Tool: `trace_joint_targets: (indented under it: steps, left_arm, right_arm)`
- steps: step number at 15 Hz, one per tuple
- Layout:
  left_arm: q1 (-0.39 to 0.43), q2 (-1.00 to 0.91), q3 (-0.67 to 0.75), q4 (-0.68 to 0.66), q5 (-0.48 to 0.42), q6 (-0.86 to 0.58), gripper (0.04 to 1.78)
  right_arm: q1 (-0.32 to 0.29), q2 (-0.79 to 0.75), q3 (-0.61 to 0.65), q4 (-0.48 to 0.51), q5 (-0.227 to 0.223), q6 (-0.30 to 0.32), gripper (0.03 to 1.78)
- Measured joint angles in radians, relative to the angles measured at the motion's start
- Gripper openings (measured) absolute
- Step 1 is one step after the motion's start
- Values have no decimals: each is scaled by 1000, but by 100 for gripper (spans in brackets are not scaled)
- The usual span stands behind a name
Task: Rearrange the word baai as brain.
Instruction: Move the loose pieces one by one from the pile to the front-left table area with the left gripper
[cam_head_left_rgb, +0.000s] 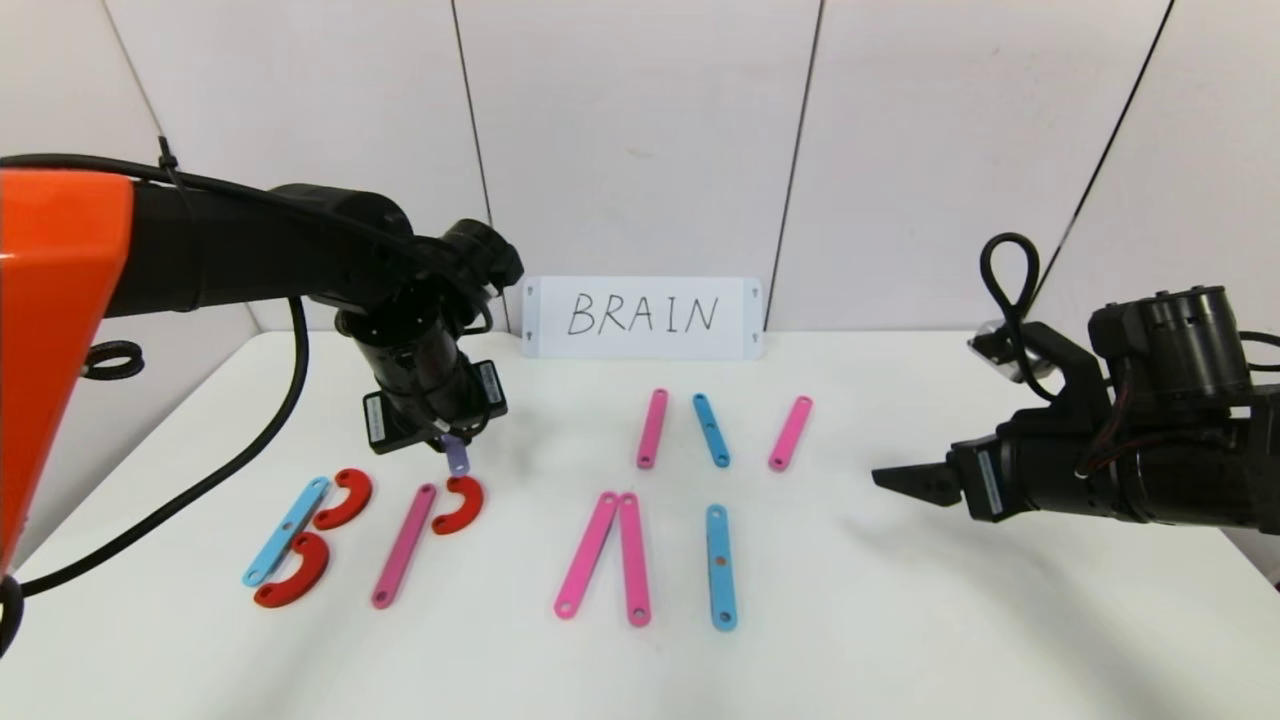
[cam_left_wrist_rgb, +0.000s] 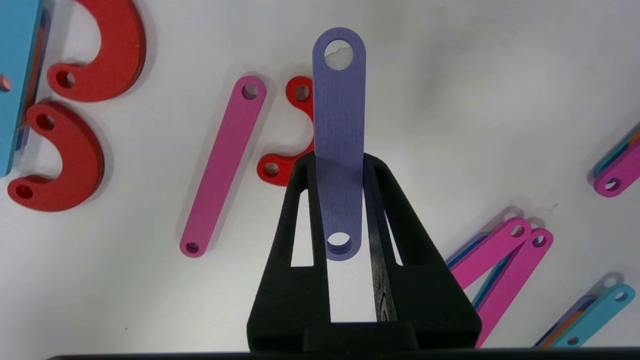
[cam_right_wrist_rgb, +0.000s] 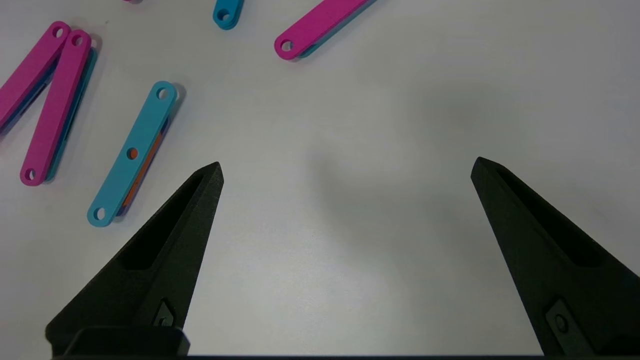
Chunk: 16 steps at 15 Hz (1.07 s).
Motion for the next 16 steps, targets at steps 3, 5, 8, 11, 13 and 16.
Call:
trace_joint_targets:
  steps: [3,5,8,11,13,16]
  left_arm:
    - [-34,-33,75,-3,36,-118,27]
    - [-50,-51,124,-7,41,-152,27]
    - [-81,-77,211,-33,46,-199,27]
    - [-101,-107,312,-106,49,-210,27]
    - [-104,-123,374,-164,51,-211,27]
    - [-109,-138,448,-212,50,-212,27]
  right_arm:
    - [-5,-12,1,0,0,1,174]
    - [-5,-16,1,0,-1,1,174]
    - [-6,-19,1,0,-1,0,174]
    - [-6,-19,1,0,-1,0,174]
    - [-5,-19,1,0,-1,0,174]
    - [-5,-16,0,0,-1,0,174]
